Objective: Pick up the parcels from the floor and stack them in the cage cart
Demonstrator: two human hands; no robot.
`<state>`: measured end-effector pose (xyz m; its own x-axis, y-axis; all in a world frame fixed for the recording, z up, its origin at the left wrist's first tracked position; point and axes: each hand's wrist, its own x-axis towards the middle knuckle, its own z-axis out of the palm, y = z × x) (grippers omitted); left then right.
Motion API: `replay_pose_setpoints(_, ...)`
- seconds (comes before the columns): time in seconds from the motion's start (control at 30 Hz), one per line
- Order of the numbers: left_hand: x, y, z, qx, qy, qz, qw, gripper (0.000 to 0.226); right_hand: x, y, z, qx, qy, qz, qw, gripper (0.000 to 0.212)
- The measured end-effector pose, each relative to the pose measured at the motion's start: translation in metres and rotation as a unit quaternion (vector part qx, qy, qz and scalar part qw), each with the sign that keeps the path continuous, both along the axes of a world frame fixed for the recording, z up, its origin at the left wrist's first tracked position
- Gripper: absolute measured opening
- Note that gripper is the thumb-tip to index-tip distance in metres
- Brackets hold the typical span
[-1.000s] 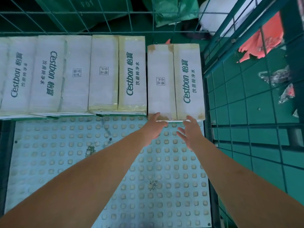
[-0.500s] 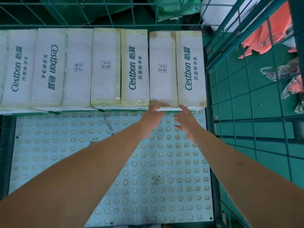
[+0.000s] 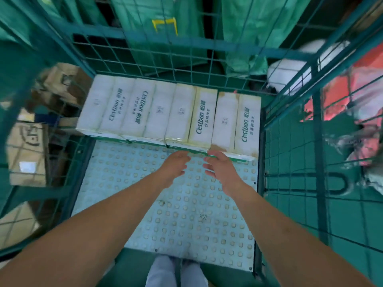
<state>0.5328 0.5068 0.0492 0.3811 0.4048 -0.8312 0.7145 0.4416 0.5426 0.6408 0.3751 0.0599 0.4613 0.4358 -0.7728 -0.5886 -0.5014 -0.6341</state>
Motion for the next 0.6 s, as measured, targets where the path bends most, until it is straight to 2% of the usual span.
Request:
replay_pose_setpoints(0.17,-0.079,-0.001,0.109,0.015,-0.027,0.066,0.997,0.038,-0.072,0.006,0.089,0.007,0.003,0.072,0.997,0.026)
replay_pose_setpoints(0.33,-0.17,0.008,0.182,0.056,-0.049,0.145,0.987,0.036,-0.15,0.024,0.158,0.019,-0.013,0.15,0.988,0.024)
replay_pose_setpoints(0.4,-0.203,0.011,0.201,0.069,-0.055,0.18,0.98,0.033,-0.176,0.033,0.175,0.028,-0.023,0.193,0.98,0.026)
replay_pose_setpoints(0.53,-0.291,0.003,0.223,0.065,-0.064,0.239,0.967,0.011,-0.235,0.047,0.202,0.038,-0.046,0.261,0.964,0.023)
replay_pose_setpoints(0.6,-0.347,-0.006,0.226,0.056,-0.058,0.266,0.961,0.011,-0.275,0.054,0.211,0.035,-0.059,0.297,0.952,0.02)
